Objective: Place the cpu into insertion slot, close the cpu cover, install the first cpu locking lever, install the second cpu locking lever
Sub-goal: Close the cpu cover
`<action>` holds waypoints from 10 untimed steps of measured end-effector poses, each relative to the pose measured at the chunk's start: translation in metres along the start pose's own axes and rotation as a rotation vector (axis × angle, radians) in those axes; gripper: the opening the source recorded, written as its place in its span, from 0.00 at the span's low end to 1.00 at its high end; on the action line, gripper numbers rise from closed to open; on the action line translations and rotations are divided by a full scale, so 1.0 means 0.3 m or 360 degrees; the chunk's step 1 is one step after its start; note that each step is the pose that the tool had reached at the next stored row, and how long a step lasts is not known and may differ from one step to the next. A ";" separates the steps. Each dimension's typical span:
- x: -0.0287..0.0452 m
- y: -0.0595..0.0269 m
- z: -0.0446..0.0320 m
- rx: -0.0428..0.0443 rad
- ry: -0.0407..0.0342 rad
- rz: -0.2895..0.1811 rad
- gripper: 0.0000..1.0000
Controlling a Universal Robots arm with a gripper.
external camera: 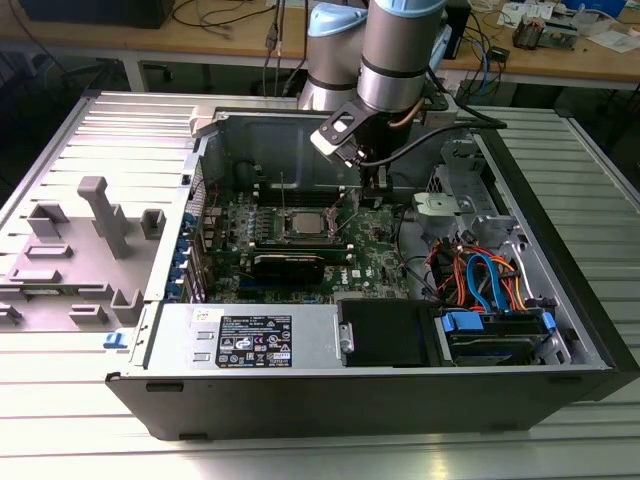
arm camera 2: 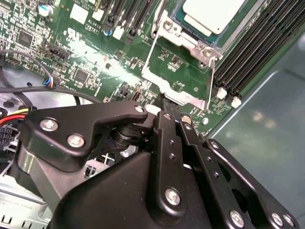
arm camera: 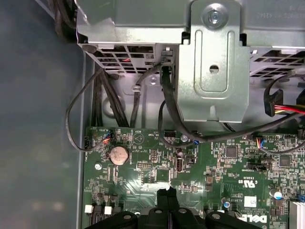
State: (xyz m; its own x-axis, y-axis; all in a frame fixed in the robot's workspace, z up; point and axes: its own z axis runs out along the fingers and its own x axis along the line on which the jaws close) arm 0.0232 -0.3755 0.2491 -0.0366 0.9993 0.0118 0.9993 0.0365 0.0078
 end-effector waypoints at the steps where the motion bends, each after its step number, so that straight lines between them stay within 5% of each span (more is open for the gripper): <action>1: 0.000 -0.003 0.000 0.0000 0.0000 0.0000 0.11; 10: 0.001 -0.031 0.000 0.0000 0.0000 0.0000 0.11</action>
State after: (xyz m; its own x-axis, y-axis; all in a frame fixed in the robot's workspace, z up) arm 0.0138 -0.3755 0.2491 -0.0366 0.9993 0.0117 0.9993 0.0365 0.0079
